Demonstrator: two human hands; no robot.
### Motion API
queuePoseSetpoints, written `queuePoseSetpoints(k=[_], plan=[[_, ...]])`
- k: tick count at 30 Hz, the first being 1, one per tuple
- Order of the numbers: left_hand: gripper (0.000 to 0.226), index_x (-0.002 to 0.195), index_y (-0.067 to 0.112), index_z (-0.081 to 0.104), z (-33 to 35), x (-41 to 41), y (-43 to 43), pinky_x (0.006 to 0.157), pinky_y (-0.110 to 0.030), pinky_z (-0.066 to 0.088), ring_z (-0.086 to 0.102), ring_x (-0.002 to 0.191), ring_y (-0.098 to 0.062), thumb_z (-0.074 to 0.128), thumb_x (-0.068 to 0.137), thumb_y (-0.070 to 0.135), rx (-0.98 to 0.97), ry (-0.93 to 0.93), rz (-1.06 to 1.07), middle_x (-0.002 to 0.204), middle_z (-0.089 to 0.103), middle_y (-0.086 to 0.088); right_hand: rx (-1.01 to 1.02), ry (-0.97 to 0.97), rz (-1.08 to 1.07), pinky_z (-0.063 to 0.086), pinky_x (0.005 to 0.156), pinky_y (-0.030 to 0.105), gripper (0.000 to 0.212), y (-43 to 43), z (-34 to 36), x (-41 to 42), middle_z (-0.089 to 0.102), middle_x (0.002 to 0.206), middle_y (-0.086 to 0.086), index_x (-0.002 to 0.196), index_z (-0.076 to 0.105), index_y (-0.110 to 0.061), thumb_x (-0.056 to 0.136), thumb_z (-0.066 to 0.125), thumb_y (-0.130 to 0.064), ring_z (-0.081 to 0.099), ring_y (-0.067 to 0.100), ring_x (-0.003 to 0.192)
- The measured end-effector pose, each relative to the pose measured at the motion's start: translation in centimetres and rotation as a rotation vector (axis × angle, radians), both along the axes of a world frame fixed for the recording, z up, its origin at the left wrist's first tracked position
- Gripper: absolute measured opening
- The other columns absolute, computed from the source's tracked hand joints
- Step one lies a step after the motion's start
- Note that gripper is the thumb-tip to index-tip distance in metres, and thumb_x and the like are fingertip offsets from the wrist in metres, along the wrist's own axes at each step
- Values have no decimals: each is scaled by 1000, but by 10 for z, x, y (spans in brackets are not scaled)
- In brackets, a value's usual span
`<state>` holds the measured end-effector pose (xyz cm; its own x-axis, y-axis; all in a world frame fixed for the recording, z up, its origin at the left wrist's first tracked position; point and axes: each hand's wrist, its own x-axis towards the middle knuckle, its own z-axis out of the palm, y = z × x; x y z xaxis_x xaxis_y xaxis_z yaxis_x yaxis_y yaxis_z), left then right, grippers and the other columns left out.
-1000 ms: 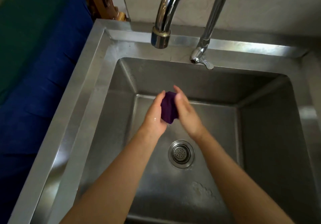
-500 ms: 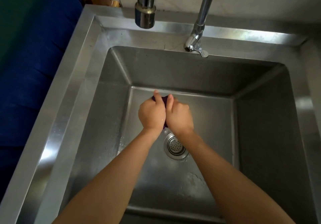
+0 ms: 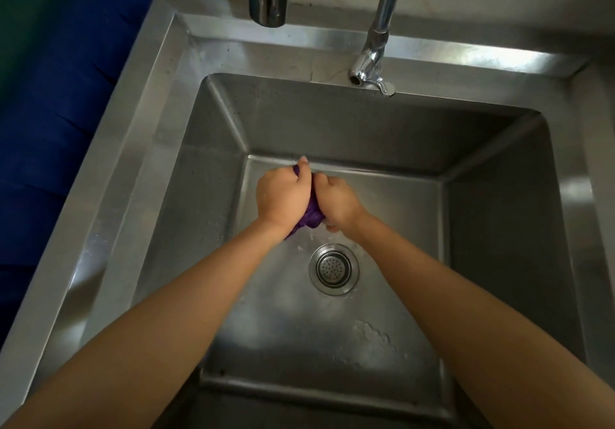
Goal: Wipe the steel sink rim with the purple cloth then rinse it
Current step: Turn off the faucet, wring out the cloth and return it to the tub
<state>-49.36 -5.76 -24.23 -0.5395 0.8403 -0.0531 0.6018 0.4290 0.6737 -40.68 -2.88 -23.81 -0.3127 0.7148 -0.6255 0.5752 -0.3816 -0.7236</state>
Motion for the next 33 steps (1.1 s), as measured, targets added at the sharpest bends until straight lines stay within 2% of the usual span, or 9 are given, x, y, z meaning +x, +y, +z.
queuePoseSetpoints(k=[4, 7, 10, 14, 19, 23, 26, 29, 33], plan=[[48, 59, 11, 54, -5, -15, 2, 62, -32, 43, 59, 68, -26, 42, 96, 39, -73, -342, 123, 64, 59, -10, -53, 232, 43, 31, 36, 18, 42, 2, 0, 11, 48, 50, 4, 77, 48, -15, 97, 32, -48, 40, 8, 32], [36, 86, 18, 61, -13, -23, -11, 61, -27, 50, 63, 76, -18, 42, 95, 47, -163, -880, 232, 84, 66, -5, -11, 269, -16, 40, 51, 21, 23, 2, -3, 20, 52, 62, 0, 97, 55, -16, 95, 47, -37, 46, 9, 50], [39, 103, 20, 60, -18, -26, -25, 71, -37, 53, 64, 91, -23, 44, 90, 54, -212, -1285, 226, 99, 65, -7, -78, 343, -75, 43, 54, 15, 27, -1, -3, 31, 55, 76, -2, 119, 53, -10, 93, 53, -17, 50, 9, 63], [30, 117, 22, 57, -23, -22, -35, 69, -31, 53, 66, 91, -18, 57, 89, 34, -204, -1271, 46, 97, 70, 0, 26, 301, 25, 41, 50, 5, 33, -4, 4, 40, 57, 79, -3, 122, 55, -9, 89, 56, -4, 56, -1, 62], [20, 109, 20, 59, -20, -36, -40, 55, -21, 50, 66, 71, -11, 54, 91, 16, -155, -1236, 173, 79, 72, 4, 240, 221, 21, 40, 56, 3, 25, 9, 14, 63, 63, 79, -2, 109, 63, -7, 85, 65, -11, 56, -4, 62], [15, 95, 23, 59, -17, -38, -39, 62, -23, 52, 64, 72, -15, 48, 94, 13, -80, -1095, 131, 79, 69, 3, 271, 167, 80, 49, 75, 20, 9, 12, 16, 70, 64, 89, 3, 91, 63, -18, 84, 67, -22, 60, 11, 79], [14, 97, 27, 59, -14, -37, -39, 73, -26, 51, 65, 78, -11, 45, 97, 25, -23, -1089, 99, 89, 68, 6, 103, 305, -63, 54, 89, 36, 14, 8, 16, 71, 57, 103, 10, 97, 57, -12, 91, 57, -25, 60, 19, 96], [17, 93, 26, 65, -12, -34, -37, 87, -29, 50, 65, 84, -8, 48, 96, 30, 24, -1035, 109, 82, 72, 12, -37, 482, -334, 59, 80, 40, 19, 5, 15, 66, 55, 96, 7, 102, 52, -5, 96, 48, -22, 57, 19, 98], [14, 94, 21, 66, -11, -32, -38, 88, -35, 53, 67, 91, -14, 54, 93, 28, 52, -1103, 112, 87, 73, 7, 118, 344, -401, 59, 56, 27, 18, 7, 13, 59, 55, 103, 8, 106, 50, -9, 98, 44, -23, 59, 17, 92]])
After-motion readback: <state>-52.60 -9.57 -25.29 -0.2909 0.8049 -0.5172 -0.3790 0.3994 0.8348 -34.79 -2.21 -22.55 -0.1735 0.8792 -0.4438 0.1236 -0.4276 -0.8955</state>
